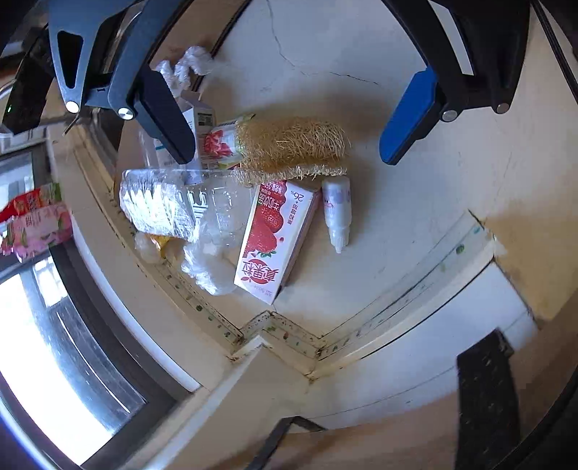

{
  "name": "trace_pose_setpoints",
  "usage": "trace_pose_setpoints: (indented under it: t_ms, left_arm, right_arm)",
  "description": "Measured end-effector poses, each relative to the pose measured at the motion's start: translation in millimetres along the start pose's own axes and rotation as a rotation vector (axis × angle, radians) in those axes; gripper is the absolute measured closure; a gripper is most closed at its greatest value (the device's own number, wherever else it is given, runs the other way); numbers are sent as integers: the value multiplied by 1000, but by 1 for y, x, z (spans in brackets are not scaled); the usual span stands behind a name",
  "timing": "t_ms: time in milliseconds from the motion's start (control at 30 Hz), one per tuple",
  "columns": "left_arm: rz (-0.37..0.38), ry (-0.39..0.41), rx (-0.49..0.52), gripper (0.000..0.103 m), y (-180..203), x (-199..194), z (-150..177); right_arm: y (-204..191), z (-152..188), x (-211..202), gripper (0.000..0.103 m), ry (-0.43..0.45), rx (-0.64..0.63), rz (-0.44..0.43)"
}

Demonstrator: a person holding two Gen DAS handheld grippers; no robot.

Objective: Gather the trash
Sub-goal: 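Grasp the crumpled clear plastic bag with the right tool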

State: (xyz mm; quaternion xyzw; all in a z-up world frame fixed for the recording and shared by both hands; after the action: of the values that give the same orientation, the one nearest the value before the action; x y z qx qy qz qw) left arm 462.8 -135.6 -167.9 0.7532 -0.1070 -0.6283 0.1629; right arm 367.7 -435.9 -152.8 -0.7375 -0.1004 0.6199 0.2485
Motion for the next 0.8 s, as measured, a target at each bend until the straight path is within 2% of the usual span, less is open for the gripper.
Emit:
trace_pose_setpoints:
  t_ms: [233,300,400,533,700,733,800]
  left_arm:
    - [-143,-28,371,2,25,10,17]
    - [-208,-21,491,2,34,15,20]
    - [-262,-7,615,2,43,18,22]
    - [-275,-6,695,2,50,21,24]
    - [-322,-3,755,2,53,35,23]
    - [-334,-4,762,3,52,38,22]
    - [-348,-14,767,13,51,45,22]
  right_arm:
    - [5,19,12,50,-39,-56,43]
    - [7,23,19,50,-53,-71,56]
    - [10,30,31,50,-76,-84,75]
    - [5,37,45,50,-88,-120,103]
    - [-9,46,57,50,-40,-202,174]
    - [-11,47,59,50,-34,-213,183]
    - [-14,51,64,50,-32,-234,215]
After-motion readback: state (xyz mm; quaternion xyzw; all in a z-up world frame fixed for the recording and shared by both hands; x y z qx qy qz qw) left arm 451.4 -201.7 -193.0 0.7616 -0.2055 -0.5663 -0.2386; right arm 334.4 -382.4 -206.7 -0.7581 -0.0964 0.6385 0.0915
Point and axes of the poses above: each gripper's, at about its wrist camera, not at the fingertips, and x roughly the way its jaws point, y to its right, z to its underside, the point moved 5 cm from there along x, roughly the way its jaws point, and after that the axes turned 11 degrees about -y, right-handed, at the moved point
